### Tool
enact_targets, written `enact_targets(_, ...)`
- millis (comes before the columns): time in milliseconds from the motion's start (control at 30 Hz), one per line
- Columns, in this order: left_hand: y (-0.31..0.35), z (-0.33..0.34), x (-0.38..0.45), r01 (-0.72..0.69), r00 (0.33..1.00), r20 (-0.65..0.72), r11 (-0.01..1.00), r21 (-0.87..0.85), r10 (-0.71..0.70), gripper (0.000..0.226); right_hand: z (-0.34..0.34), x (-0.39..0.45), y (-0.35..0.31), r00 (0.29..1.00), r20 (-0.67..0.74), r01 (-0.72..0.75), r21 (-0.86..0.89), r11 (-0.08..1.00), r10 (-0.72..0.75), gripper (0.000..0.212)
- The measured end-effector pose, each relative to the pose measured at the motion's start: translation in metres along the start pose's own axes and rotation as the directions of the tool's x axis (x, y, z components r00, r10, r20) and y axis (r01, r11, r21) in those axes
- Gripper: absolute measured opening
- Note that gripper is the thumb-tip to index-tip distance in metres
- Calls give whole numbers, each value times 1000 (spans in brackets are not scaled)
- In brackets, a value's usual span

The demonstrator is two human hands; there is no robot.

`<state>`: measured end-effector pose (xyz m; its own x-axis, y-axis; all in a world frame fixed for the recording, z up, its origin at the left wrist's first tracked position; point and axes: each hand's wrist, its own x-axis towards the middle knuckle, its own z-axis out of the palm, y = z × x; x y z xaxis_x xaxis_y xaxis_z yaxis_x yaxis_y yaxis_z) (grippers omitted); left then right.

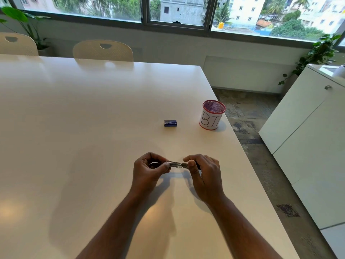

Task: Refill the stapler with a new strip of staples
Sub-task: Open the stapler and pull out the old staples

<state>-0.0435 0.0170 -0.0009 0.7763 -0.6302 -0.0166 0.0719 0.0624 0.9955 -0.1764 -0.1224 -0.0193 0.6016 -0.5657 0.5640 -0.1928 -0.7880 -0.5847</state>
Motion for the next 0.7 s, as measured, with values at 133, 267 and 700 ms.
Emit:
enact_targets(133, 1, 0, 0, -7, 1000, 29, 1000, 25, 6, 13, 1, 0, 0, 1000, -3, -13, -2, 1000, 13, 60)
enact_targets(267, 2, 1, 1, -8, 999, 47, 999, 53, 6, 18, 1, 0, 0, 999, 11, -30, -7, 1000, 30, 61)
enact_targets(700, 6, 5, 1, 32, 995, 88, 988, 154, -46, 24, -2, -2, -5, 1000, 17, -24, -26, 999, 25, 66)
